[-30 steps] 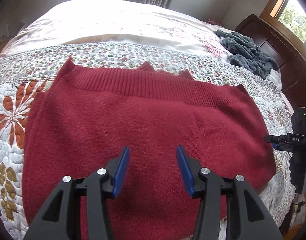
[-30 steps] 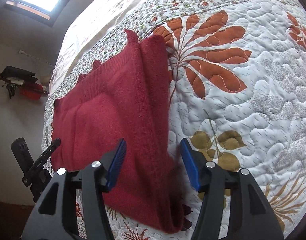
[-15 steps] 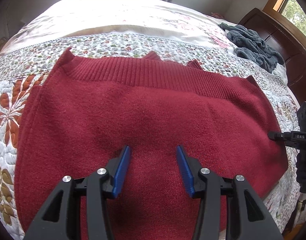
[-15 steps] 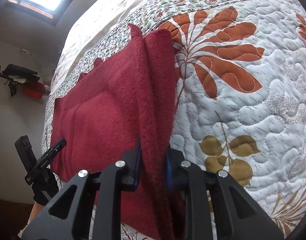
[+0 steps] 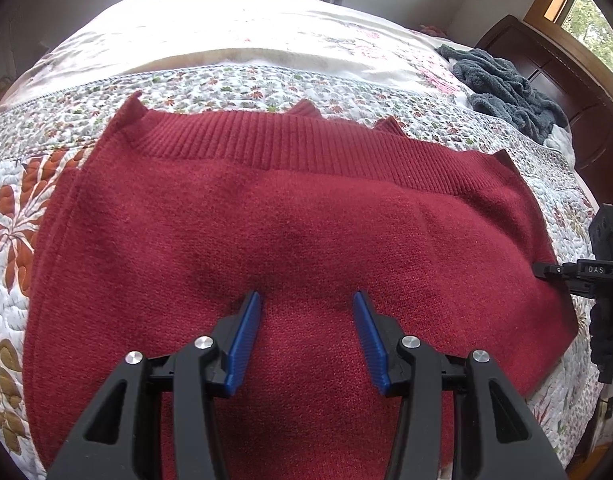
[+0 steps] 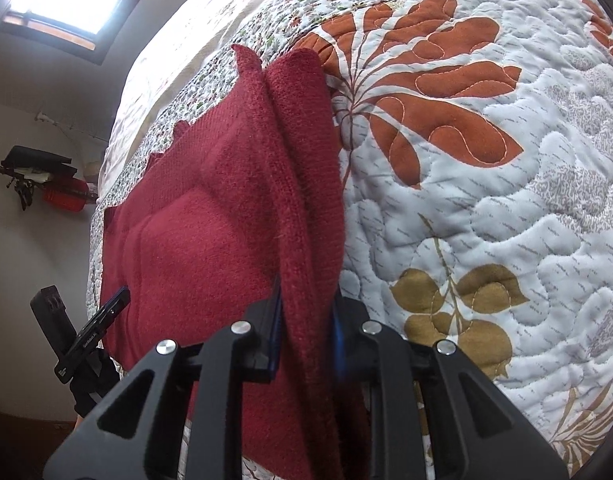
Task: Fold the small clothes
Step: 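Fold the held side over the sweater toward the left tool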
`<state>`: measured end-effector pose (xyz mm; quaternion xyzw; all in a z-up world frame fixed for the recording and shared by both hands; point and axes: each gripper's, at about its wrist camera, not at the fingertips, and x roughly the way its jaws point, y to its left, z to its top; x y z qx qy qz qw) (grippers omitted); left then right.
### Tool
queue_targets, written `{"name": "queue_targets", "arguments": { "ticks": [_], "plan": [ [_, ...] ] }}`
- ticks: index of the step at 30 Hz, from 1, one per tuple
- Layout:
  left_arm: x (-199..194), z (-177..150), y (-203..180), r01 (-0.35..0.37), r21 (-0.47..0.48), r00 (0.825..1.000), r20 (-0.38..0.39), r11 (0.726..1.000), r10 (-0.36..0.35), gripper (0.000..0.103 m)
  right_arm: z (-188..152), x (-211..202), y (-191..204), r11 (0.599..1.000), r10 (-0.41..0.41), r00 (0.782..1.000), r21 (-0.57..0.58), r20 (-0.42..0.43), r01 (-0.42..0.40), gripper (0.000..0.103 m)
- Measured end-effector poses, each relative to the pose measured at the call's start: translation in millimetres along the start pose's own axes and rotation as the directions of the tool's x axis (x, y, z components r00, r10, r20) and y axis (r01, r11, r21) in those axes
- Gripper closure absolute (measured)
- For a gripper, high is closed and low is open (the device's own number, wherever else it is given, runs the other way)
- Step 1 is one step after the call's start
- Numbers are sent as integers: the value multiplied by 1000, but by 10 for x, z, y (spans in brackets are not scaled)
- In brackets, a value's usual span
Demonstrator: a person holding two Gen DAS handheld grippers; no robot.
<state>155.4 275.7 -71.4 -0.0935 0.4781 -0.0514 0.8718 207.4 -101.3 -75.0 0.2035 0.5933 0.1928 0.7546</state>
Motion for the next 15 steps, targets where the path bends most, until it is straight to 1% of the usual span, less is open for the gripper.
{"name": "queue_targets", "arguments": {
  "ticks": [4,8,10,11,13,15],
  "plan": [
    [-60,20,23,15,-35,1000,3,999,-15,54,-6,-29,74,1000,-30,1000,7,6,30,86],
    [-247,23,89,40,-82,999,21,996,-38,54,-5,-164,319,999,-54,998,2,28,54,89],
    [-354,25,126,52,-90,998,40,995,-49,54,-2,-238,566,999,-36,999,-39,41,38,90],
    [-405,32,137,55,-90,997,49,994,-51,54,-4,-257,699,997,-39,998,-69,44,42,90],
    [-485,49,167,63,-91,996,62,994,-57,54,-13,-237,1028,986,-76,996,-142,42,81,90],
    [-539,66,200,72,-98,995,69,993,-65,54,-20,-172,1301,975,-98,995,-198,32,103,90]
  ]
}}
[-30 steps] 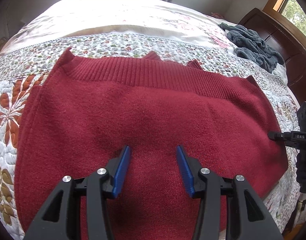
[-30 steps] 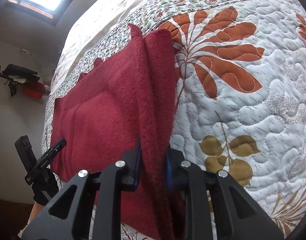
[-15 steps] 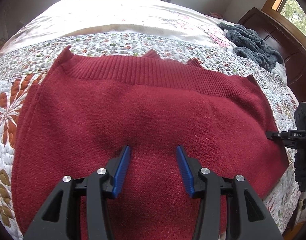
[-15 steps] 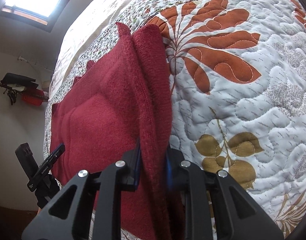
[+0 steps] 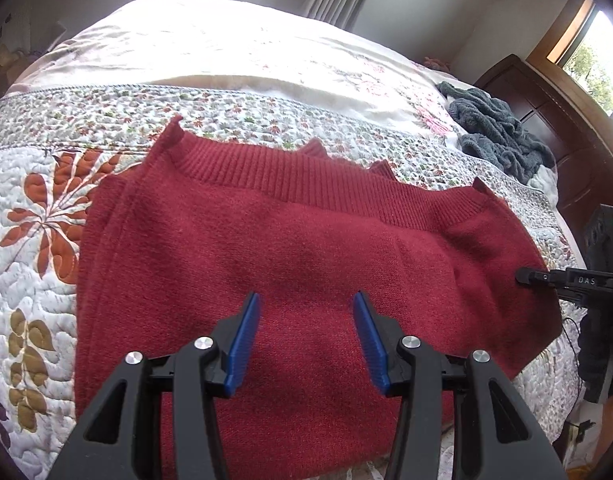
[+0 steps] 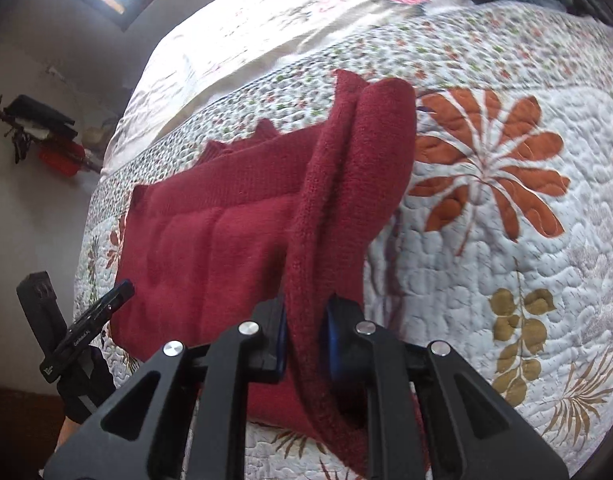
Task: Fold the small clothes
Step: 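Fold the held side over the sweater toward the left tool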
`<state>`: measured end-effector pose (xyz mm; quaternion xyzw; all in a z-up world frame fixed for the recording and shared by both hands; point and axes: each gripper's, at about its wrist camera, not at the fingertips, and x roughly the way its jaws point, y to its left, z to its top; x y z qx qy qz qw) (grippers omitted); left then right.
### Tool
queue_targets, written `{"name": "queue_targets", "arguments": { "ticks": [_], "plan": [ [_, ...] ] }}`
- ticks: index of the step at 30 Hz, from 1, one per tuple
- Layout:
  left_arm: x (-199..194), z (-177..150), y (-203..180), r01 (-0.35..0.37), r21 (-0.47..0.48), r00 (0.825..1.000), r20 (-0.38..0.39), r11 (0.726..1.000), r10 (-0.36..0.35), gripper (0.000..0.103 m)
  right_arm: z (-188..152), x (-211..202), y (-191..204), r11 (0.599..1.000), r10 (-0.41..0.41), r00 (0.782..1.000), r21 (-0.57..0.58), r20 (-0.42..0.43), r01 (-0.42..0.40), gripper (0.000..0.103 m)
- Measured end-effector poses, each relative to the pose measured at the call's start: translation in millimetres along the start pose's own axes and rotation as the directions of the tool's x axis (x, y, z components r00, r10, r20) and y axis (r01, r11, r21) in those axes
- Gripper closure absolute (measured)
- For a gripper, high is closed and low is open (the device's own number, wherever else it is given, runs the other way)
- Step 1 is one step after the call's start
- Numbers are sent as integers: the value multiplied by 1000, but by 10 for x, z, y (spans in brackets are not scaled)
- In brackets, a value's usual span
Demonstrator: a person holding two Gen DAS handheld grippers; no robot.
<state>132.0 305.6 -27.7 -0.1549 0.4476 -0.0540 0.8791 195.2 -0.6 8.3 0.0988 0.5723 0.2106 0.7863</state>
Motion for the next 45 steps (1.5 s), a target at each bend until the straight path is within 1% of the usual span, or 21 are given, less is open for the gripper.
{"name": "queue_targets", "arguments": {
  "ticks": [2,4,9,15,17,21,23,24,26,27,29,30,31,32,35,36,38,41,45],
  "plan": [
    [-36,14,36,3,-9,1000,6,1000,-3,54,26,51,244,999,-16,1000,-47,-9,15,90],
    [-58,18,79,8,-22,1000,6,1000,-8,54,47,115,471,996,-15,1000,-85,-17,14,90],
    [-71,31,176,18,-51,1000,7,999,-18,54,-23,378,943,985,-32,998,-169,-53,22,90],
    [-67,37,251,30,-81,1000,3,996,-30,54,-130,811,1192,974,-94,990,-216,-101,71,89],
    [-66,39,255,34,-83,999,3,996,-34,54,-157,882,1214,976,-85,990,-212,-114,59,82],
    [-56,44,244,51,-87,999,-1,995,-52,54,-170,920,1187,983,-31,991,-186,-131,6,71],
    [-40,45,227,66,-93,998,-5,993,-67,54,-159,903,1169,985,26,989,-163,-145,-50,58],
    [-30,51,217,74,-96,997,-8,993,-75,54,-148,882,1146,986,69,986,-140,-151,-91,56],
    [-10,60,187,94,-103,995,-13,990,-96,54,-124,812,1094,982,153,976,-84,-155,-167,55],
    [0,66,167,109,-108,994,-16,988,-111,54,-112,756,1052,975,207,966,-51,-153,-216,55],
    [21,86,125,149,-127,988,-20,981,-153,54,-89,663,949,950,311,937,25,-156,-311,55],
    [35,101,101,170,-138,984,-21,976,-175,54,-78,593,874,939,343,928,65,-146,-337,55],
    [59,121,69,192,-150,980,-24,970,-198,54,-66,524,815,934,355,926,84,-130,-347,55],
    [90,139,30,212,-161,975,-30,964,-220,54,-57,446,762,935,352,929,83,-111,-345,55],
    [228,177,-103,263,-182,959,-56,948,-277,54,-53,209,562,959,278,959,60,-47,-276,55],
    [285,185,-141,271,-185,955,-67,945,-288,54,-63,155,473,962,268,963,66,-35,-265,55],
    [410,196,-216,293,-197,945,-90,936,-315,54,-109,104,265,962,258,966,99,-25,-254,55],
    [594,208,-272,302,-228,936,-114,926,-333,54,-202,116,-2,964,237,971,131,-29,-231,55],
    [794,234,-300,307,-271,929,-124,912,-350,54,-355,209,-217,965,225,973,150,-48,-215,55]
  ]
}}
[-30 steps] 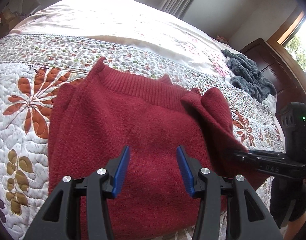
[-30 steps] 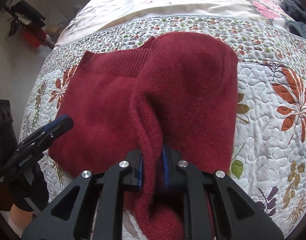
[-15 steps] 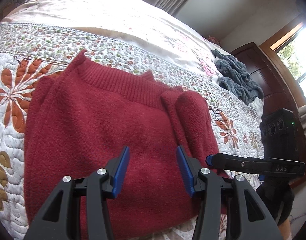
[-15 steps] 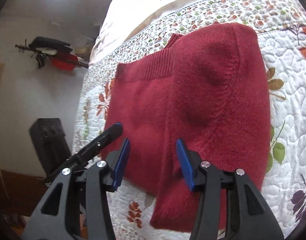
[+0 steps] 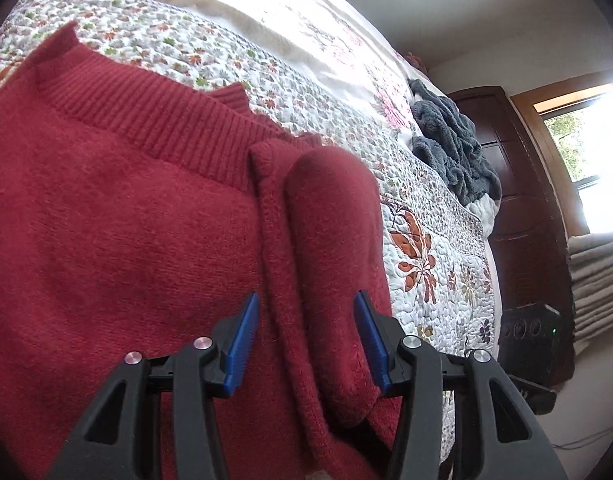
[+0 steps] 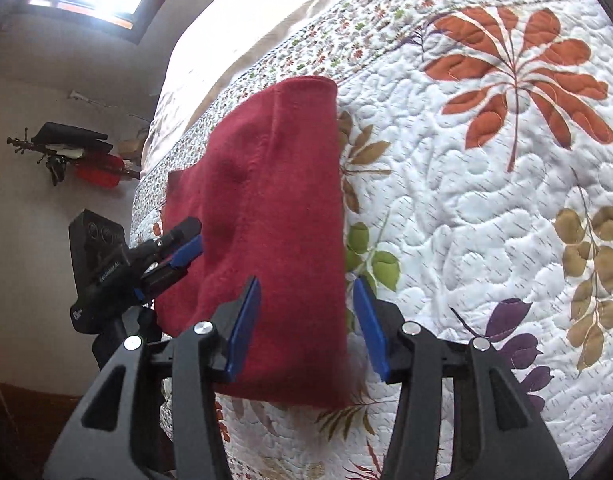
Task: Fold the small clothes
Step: 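Fold the held side over the sweater toward the left tool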
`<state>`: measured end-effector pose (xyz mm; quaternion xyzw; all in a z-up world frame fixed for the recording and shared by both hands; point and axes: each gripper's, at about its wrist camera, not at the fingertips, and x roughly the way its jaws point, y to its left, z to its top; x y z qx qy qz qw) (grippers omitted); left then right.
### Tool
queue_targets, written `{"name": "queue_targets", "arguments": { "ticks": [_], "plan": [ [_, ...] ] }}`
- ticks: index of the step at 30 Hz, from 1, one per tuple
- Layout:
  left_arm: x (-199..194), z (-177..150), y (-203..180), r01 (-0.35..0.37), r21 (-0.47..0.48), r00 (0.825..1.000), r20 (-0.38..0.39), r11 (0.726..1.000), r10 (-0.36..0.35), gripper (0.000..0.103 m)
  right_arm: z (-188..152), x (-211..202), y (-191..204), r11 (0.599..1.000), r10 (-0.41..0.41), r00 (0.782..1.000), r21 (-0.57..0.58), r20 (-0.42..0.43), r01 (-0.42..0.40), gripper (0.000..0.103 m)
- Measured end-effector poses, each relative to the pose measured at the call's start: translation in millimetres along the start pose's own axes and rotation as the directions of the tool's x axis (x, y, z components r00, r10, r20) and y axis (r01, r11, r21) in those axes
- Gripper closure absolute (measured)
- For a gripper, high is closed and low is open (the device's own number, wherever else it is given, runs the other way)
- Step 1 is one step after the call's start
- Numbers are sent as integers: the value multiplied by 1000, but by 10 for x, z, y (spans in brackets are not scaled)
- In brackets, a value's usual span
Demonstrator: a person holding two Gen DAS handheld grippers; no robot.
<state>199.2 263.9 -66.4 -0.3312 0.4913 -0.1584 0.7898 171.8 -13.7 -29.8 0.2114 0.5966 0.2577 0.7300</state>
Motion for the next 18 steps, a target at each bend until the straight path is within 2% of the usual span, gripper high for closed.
{"name": "queue_targets", "arguments": {
  "ticks": [4,11,12,14,16,18],
  "plan": [
    [115,46,-18,20,-11,1000,2,1000,-20,54,-69,85,-96,1000,-11,1000,-16,-8,10,55],
    [274,99,-102,7,-2,1000,-2,1000,-7,56,-116,173,-127,1000,7,1000,-24,-9,-8,55],
    [283,105,-120,3,1,1000,3,1000,-3,61,-117,176,-132,1000,11,1000,-22,-8,-11,55],
    [307,116,-167,-8,12,1000,7,1000,8,75,-122,174,-139,1000,13,1000,-21,-7,-13,55],
    [305,109,-191,-15,13,1000,18,1000,15,84,-129,161,-135,1000,14,1000,-24,-5,-15,55],
    [283,90,-231,-23,26,999,37,999,22,86,-142,143,-128,999,19,1000,-26,-2,-19,55]
  ]
}}
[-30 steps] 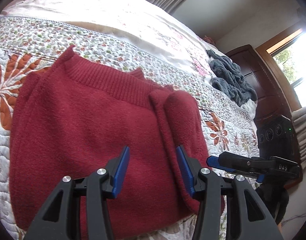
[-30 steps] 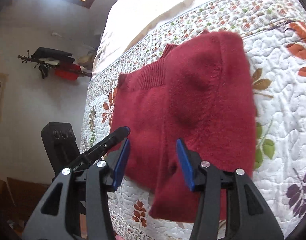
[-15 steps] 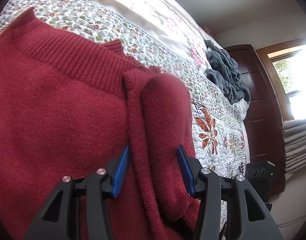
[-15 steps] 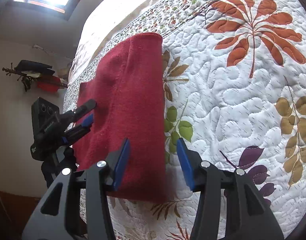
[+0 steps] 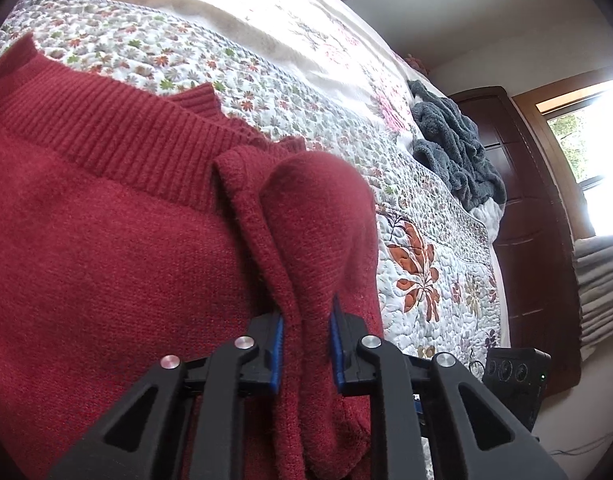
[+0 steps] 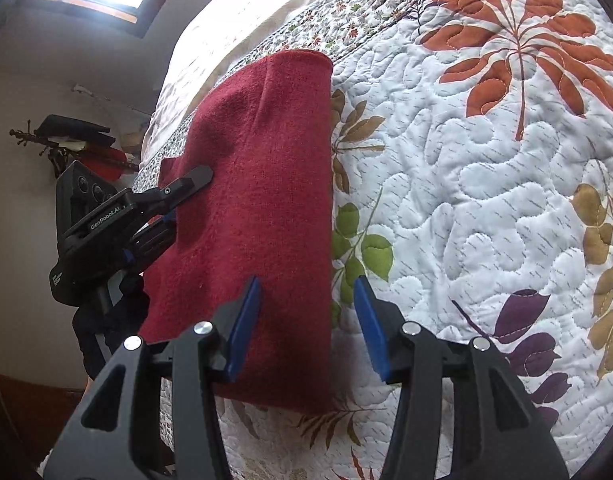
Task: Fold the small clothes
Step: 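Fold the held side over the sweater toward the left tool, then grasp the other side edge with the left tool and fold it over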
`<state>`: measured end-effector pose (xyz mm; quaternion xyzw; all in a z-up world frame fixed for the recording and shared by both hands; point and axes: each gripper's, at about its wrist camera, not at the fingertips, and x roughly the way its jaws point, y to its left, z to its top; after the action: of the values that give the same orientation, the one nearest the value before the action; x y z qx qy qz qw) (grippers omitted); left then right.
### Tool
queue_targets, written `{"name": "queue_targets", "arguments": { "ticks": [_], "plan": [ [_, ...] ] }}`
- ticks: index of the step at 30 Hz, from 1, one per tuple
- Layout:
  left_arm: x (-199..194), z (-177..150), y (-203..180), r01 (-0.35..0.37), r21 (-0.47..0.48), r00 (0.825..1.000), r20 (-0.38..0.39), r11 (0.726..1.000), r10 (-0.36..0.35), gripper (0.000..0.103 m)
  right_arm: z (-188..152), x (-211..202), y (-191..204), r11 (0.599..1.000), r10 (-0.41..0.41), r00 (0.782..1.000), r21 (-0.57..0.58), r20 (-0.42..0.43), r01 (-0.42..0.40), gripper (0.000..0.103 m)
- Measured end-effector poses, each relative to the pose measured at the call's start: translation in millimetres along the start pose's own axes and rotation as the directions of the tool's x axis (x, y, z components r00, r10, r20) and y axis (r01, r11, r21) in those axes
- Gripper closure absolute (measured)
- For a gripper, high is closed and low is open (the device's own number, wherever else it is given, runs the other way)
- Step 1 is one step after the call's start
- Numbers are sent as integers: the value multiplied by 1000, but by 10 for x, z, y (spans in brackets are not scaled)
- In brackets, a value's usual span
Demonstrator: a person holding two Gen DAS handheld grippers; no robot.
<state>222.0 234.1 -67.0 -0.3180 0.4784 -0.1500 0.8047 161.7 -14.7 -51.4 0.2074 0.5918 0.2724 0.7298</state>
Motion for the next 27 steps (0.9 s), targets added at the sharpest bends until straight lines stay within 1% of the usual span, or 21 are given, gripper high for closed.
{"name": "queue_targets", "arguments": {
  "ticks": [3,9,12,15,21,27],
  "plan": [
    [-79,-25,-56,0,29,1000,28,1000,-1,88,-29,-44,26,1000,9,1000,-3,8,-9,54],
    [-318,-13,-90,68,11,995,71,998,-69,88,-29,-170,110,999,-17,999,-34,48,19,52],
    [-429,0,-106,80,21,993,85,997,-82,88,-34,-180,142,999,-21,998,-47,52,24,52],
    [-551,17,-102,93,23,991,99,995,-95,88,-66,-166,178,999,-5,999,-46,50,7,52],
    [-902,72,-19,98,30,983,153,995,-101,88,-118,-80,316,998,17,999,-65,46,-14,51],
    [-1405,226,185,62,38,972,224,997,-69,88,-180,29,527,994,29,999,-107,31,-26,49]
  ]
}}
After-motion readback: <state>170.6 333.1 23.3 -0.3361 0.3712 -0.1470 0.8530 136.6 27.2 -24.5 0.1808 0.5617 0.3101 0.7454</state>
